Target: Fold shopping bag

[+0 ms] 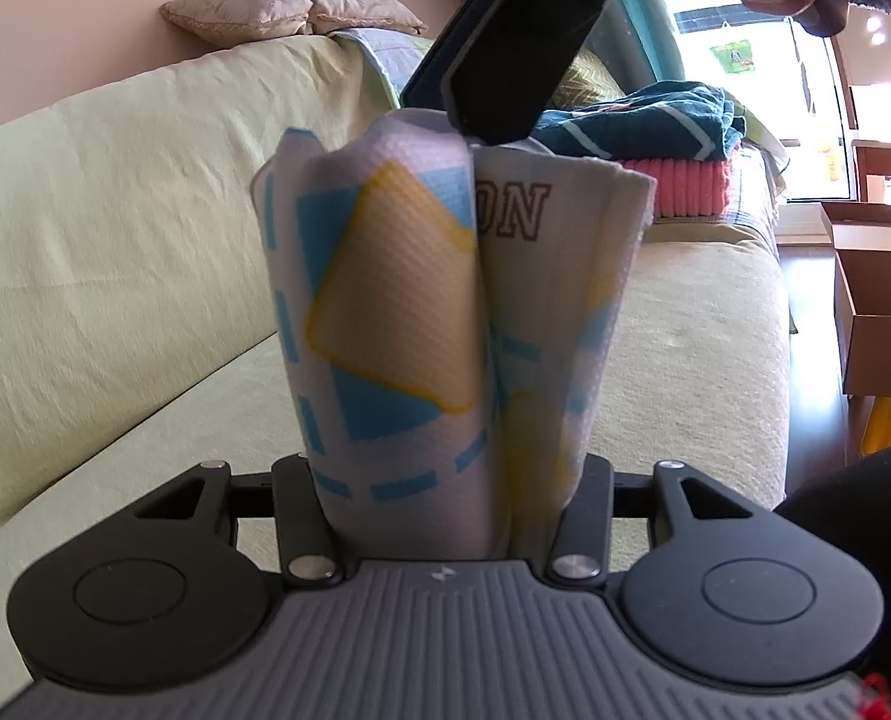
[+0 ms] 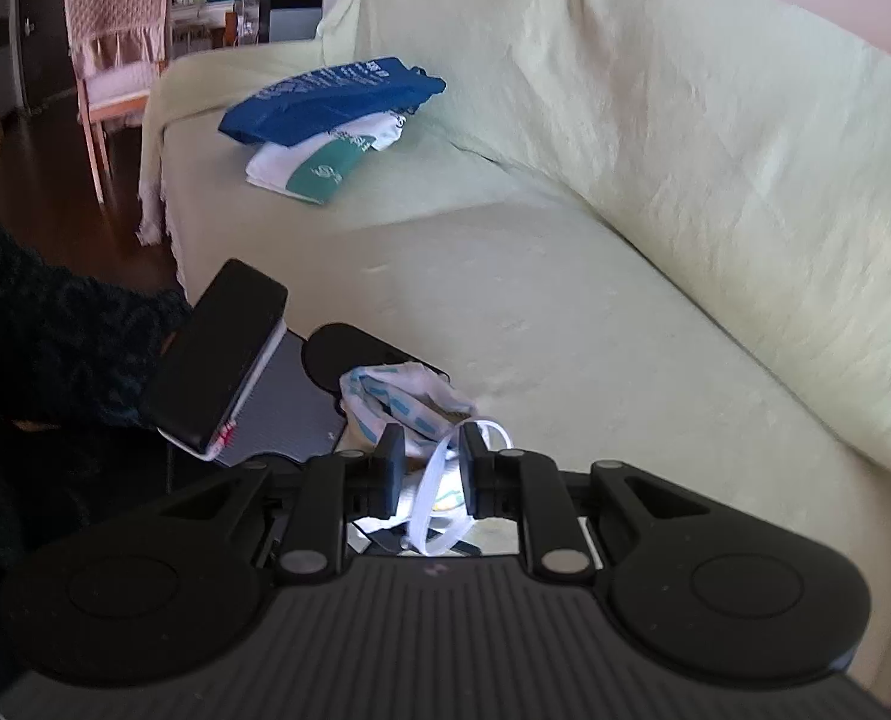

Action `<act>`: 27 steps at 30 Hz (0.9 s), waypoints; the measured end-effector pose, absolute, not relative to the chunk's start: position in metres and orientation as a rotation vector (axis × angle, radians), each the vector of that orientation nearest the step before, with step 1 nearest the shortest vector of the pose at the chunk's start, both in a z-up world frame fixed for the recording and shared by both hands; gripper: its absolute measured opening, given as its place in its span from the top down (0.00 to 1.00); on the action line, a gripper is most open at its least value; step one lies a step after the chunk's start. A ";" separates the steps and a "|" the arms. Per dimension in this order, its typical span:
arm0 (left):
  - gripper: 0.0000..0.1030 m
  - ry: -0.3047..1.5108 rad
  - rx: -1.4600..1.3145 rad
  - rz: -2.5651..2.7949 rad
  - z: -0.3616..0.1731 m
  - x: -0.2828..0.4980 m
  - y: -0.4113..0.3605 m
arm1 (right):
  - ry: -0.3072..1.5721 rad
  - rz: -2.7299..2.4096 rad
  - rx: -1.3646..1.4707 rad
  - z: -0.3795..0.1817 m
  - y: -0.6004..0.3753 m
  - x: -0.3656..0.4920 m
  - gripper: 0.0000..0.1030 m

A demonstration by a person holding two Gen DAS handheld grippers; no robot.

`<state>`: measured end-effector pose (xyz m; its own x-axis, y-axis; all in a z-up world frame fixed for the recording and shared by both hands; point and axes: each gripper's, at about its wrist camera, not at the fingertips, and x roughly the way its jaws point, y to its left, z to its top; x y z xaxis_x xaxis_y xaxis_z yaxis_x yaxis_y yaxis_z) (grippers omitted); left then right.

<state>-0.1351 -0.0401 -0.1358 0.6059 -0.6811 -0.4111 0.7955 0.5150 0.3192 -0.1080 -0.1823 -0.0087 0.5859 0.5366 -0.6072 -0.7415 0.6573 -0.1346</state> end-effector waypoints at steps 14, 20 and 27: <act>0.49 0.250 0.527 -0.894 -0.136 -0.137 -0.042 | 0.529 0.769 -0.406 0.000 -0.187 -0.107 1.00; 0.49 0.238 0.572 -0.887 -0.136 -0.141 -0.048 | 0.596 0.867 -0.473 0.001 -0.171 -0.095 1.00; 0.49 0.242 0.574 -0.882 -0.137 -0.140 -0.050 | 0.617 0.941 -0.493 0.009 -0.157 -0.101 1.00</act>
